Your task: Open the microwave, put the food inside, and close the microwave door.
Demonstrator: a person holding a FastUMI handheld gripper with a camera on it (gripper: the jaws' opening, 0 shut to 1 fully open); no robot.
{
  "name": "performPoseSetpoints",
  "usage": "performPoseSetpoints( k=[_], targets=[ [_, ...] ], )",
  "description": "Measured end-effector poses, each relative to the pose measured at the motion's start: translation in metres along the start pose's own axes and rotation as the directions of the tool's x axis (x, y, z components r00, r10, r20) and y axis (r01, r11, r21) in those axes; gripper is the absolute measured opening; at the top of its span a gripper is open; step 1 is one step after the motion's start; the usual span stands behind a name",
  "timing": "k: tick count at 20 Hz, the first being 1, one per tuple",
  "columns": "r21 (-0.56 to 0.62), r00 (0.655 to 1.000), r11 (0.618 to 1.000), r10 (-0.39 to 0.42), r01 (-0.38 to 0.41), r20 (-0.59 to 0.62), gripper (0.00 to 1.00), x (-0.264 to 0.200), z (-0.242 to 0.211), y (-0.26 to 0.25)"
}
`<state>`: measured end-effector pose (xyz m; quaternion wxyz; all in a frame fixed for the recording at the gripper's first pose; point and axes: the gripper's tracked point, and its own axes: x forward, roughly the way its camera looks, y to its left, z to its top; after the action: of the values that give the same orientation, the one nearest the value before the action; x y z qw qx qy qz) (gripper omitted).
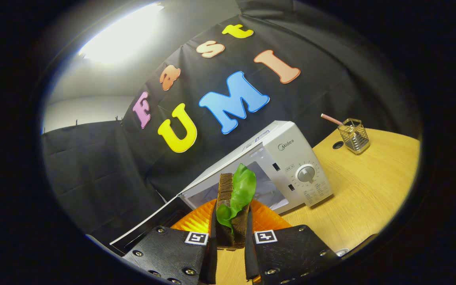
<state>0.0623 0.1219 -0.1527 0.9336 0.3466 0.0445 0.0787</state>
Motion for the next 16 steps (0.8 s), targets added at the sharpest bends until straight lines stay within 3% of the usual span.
performPoseSetpoints(
  k=[10, 16],
  targets=[
    [0.187, 0.993, 0.976, -0.114, 0.107, 0.024, 0.28, 0.104, -0.039, 0.004],
    [0.392, 0.983, 0.910, -0.173, 0.134, 0.066, 0.28, 0.155, -0.046, -0.011]
  ],
)
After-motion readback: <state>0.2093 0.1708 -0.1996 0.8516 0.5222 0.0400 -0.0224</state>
